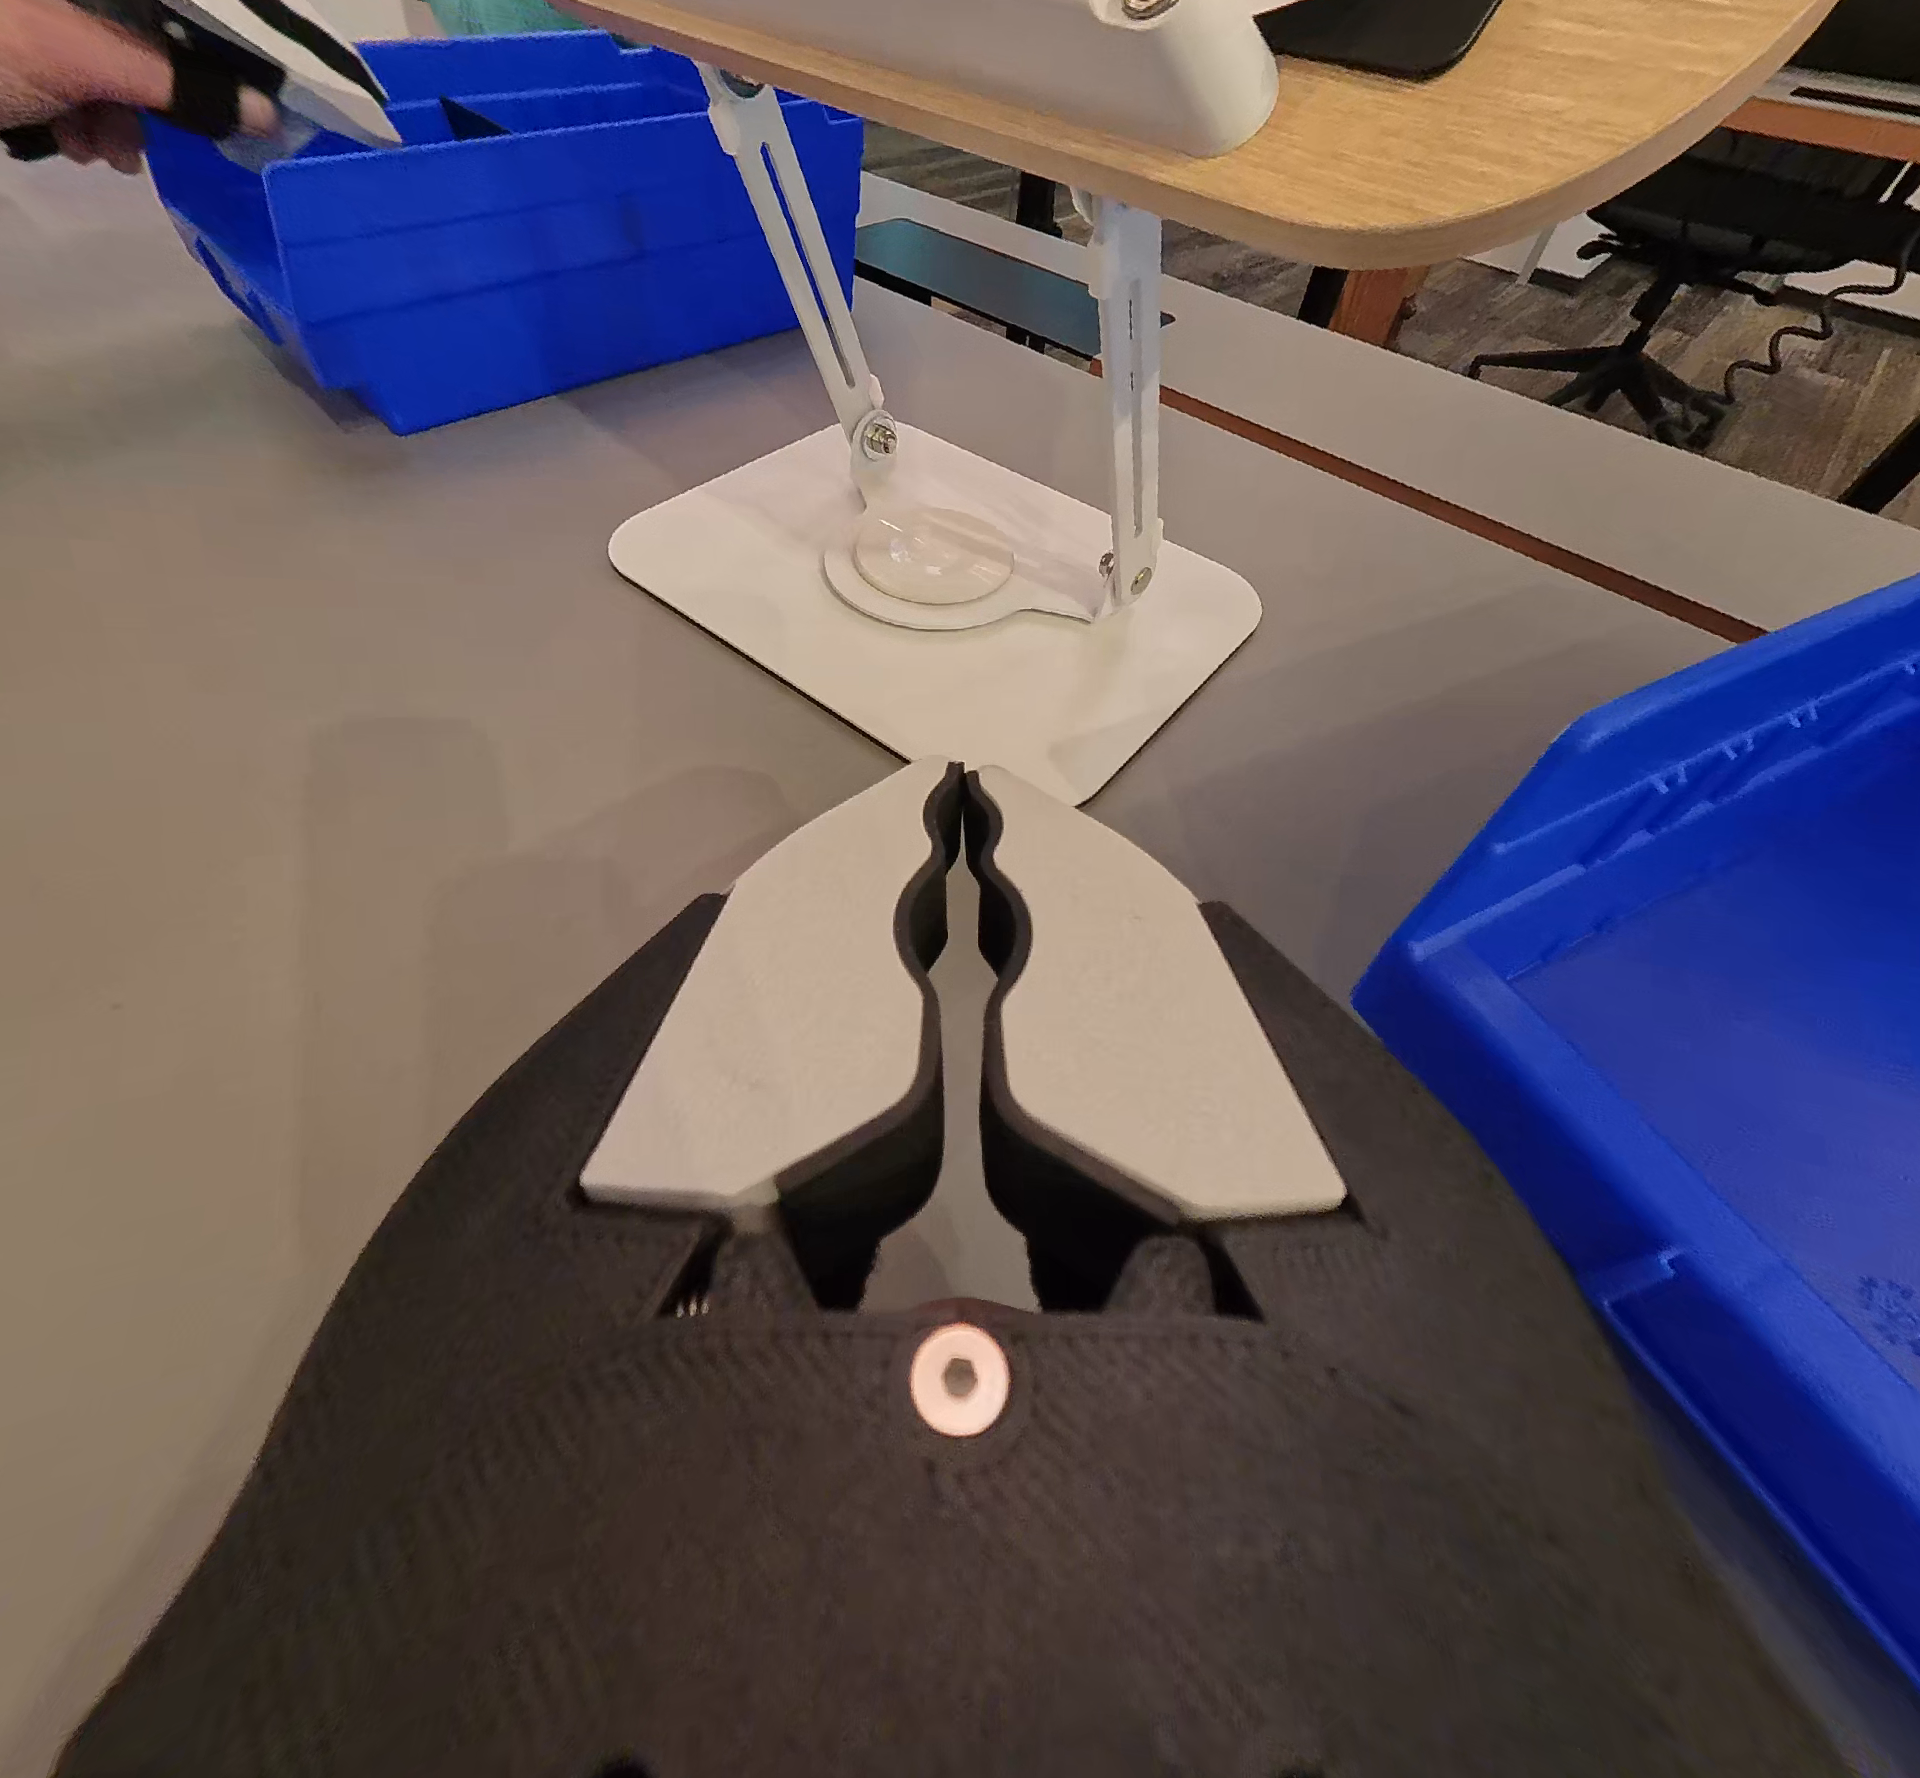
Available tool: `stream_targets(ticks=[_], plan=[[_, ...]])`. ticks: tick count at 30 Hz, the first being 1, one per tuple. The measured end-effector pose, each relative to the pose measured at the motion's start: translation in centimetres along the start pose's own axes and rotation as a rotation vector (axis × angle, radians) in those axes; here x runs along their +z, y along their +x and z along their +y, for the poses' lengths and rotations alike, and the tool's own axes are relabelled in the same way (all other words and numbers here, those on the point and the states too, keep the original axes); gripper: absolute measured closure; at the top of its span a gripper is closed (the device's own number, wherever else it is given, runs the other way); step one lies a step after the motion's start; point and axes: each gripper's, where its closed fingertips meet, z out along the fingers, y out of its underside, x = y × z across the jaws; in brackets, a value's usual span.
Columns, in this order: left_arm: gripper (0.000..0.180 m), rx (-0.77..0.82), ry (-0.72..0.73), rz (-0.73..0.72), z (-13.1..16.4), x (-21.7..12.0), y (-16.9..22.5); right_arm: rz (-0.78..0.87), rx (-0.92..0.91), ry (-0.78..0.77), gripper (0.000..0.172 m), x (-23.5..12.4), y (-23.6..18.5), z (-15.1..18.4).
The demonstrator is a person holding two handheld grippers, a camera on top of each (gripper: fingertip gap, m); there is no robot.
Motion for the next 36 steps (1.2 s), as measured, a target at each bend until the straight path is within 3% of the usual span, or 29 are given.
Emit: stream_targets(ticks=[3,5,12,16,23,36], plan=[[0.148,-0.002,-0.126,0.008,1.2,1.5,0.0,-0.005,0.000,0.006,0.172,-0.1,-0.1,-0.1],[0.159,0.021,-0.161,-0.015,1.3,2.1,-0.3,-0.010,-0.001,0.011,0.172,-0.1,-0.2,-0.3],[0.157,0.032,-0.349,0.004,3.3,4.0,0.0,-0.015,-0.001,0.021,0.172,-0.2,-0.3,-0.5],[0.171,0.031,-0.381,0.005,3.5,4.3,-0.1,-0.016,0.001,0.025,0.172,-0.3,-0.3,-0.6],[0.180,0.054,-0.405,0.032,3.8,4.1,0.1,-0.017,0.002,0.031,0.172,-0.4,-0.3,-0.8],[0.175,0.092,-0.410,0.157,4.1,3.6,1.9,-0.019,0.000,0.027,0.172,-0.3,-0.4,-0.7]])
